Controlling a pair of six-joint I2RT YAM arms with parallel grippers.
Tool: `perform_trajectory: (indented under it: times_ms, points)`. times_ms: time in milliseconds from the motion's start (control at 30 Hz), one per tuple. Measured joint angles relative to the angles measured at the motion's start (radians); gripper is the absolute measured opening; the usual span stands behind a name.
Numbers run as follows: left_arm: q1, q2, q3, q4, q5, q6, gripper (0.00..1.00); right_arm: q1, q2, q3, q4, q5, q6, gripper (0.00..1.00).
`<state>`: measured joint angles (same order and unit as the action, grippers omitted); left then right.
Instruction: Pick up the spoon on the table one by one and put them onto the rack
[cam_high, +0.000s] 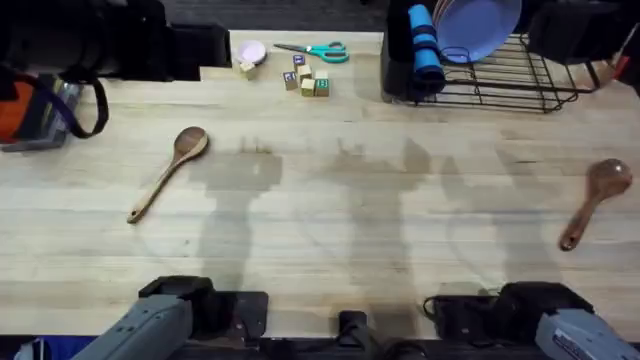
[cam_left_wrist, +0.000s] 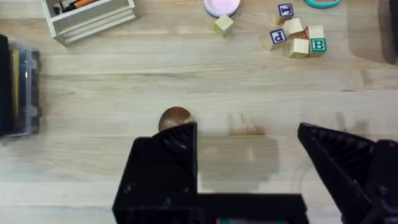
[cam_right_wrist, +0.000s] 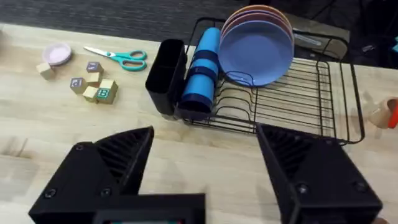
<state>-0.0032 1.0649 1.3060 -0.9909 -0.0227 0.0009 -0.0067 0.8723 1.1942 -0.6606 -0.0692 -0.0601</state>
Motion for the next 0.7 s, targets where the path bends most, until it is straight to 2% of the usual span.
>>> perform_trajectory:
  times_ms: [367, 433, 533, 700]
  points:
    - [0.000, 0.000, 0.000, -0.002, -0.022, 0.030, 0.992, 0.000, 0.000, 0.000, -0.030, -0.003, 0.000, 0.992]
    - [0.012, 0.000, 0.000, -0.005, -0.022, 0.031, 0.992, 0.000, 0.000, 0.000, -0.035, -0.003, 0.000, 0.992]
    - [0.064, 0.000, 0.000, -0.017, -0.017, 0.031, 0.991, 0.000, 0.000, 0.000, -0.039, -0.003, 0.000, 0.992]
    - [0.192, 0.002, 0.000, -0.031, -0.015, 0.082, 0.992, 0.000, 0.000, 0.000, -0.040, -0.003, 0.000, 0.992]
